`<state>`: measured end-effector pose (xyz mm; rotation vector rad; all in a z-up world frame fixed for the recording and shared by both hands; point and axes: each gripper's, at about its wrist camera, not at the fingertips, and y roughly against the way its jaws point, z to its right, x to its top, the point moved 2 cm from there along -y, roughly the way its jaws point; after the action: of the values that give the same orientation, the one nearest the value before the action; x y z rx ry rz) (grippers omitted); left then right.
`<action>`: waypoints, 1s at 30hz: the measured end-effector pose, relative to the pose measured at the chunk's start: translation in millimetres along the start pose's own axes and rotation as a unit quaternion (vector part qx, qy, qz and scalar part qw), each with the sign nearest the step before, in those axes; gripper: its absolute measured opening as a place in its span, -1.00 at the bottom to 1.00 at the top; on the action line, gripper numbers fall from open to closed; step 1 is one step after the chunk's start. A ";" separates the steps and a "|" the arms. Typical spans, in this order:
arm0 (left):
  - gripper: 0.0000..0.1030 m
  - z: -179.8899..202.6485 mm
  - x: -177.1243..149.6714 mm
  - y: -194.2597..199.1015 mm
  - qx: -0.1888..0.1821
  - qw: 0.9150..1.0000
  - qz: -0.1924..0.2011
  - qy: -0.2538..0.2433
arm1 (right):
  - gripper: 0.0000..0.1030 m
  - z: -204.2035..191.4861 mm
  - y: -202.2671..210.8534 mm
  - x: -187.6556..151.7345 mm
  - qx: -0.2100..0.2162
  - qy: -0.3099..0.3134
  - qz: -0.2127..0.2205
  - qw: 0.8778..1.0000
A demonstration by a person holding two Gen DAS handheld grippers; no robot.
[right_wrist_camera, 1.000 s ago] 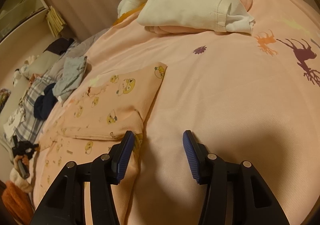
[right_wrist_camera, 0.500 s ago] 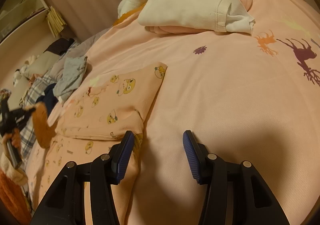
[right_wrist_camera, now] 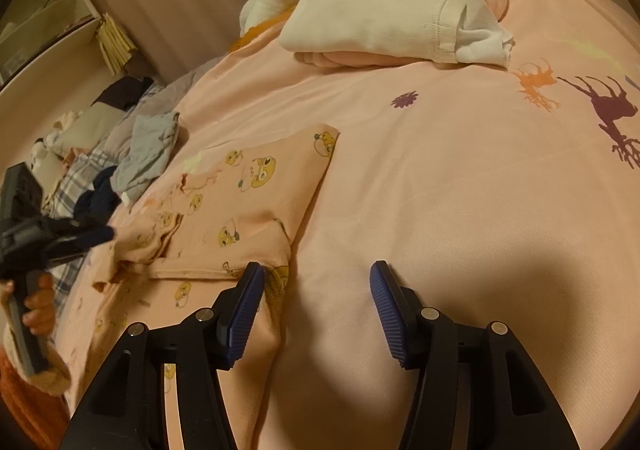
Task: Fold small clothes
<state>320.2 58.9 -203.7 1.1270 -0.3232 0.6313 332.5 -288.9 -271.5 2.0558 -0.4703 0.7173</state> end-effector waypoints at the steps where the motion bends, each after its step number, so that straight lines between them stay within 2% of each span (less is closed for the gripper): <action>1: 0.35 -6.4 -0.4 9.9 0.021 1.000 0.009 0.009 | 0.08 0.2 -0.1 -0.2 0.000 0.000 0.000 1.000; 4: 0.36 -44.1 -7.8 31.2 0.110 0.994 0.010 0.012 | 0.08 0.0 -0.3 -0.4 -0.001 0.001 0.000 1.000; 6: 0.35 -65.8 -20.2 33.0 0.150 0.988 -0.014 0.021 | 0.10 -0.6 -0.6 -0.4 -0.001 0.002 0.000 1.000; 7: 0.35 -77.8 -28.1 33.7 0.158 0.987 -0.030 0.031 | 0.11 -0.1 -0.4 -0.5 0.000 0.002 0.000 1.000; 10: 0.34 -99.9 -51.0 28.6 0.151 0.985 -0.062 0.063 | 0.14 -0.9 -1.8 -0.3 -0.001 0.005 -0.001 1.000; 13: 0.34 -104.2 -67.5 8.7 0.132 0.984 -0.099 0.069 | 0.17 -2.1 -2.5 -0.9 -0.001 0.008 -0.001 1.000; 15: 0.35 -99.2 -65.4 4.3 0.142 0.985 -0.087 0.052 | 0.18 -2.7 -3.1 -0.8 -0.002 0.010 -0.002 1.000; 17: 0.35 -92.5 -59.2 -3.3 0.131 0.988 -0.072 0.030 | 0.18 -2.4 -3.2 -0.7 -0.003 0.010 -0.002 1.000; 18: 0.35 -92.0 -55.2 -9.2 0.121 0.990 -0.072 0.034 | 0.18 -2.6 -3.4 -0.7 -0.002 0.010 -0.002 1.000; 21: 0.33 -101.5 -44.0 -17.3 0.103 0.989 -0.054 0.092 | 0.18 -2.6 -3.2 -0.9 -0.002 0.010 -0.002 1.000; 22: 0.26 -105.7 -41.7 -16.9 0.093 0.989 -0.046 0.109 | 0.18 -2.6 -3.2 -0.9 -0.003 0.010 -0.002 1.000; 26: -0.31 -126.0 -42.2 -9.0 0.082 0.984 -0.026 0.154 | 0.18 -2.7 -3.3 -1.0 -0.002 0.010 -0.002 1.000; 28: -0.39 -133.8 -43.5 -7.0 0.060 0.983 -0.022 0.174 | 0.18 -2.7 -3.2 -1.1 -0.003 0.010 -0.002 1.000; 30: -0.41 -131.7 -47.5 -1.7 0.054 0.984 -0.020 0.169 | 0.18 -2.8 -3.4 -1.0 -0.003 0.010 -0.002 1.000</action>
<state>274.8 163.9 -284.5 1.1044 0.0243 0.7975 332.8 -284.7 -273.0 2.0415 -0.4565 0.7335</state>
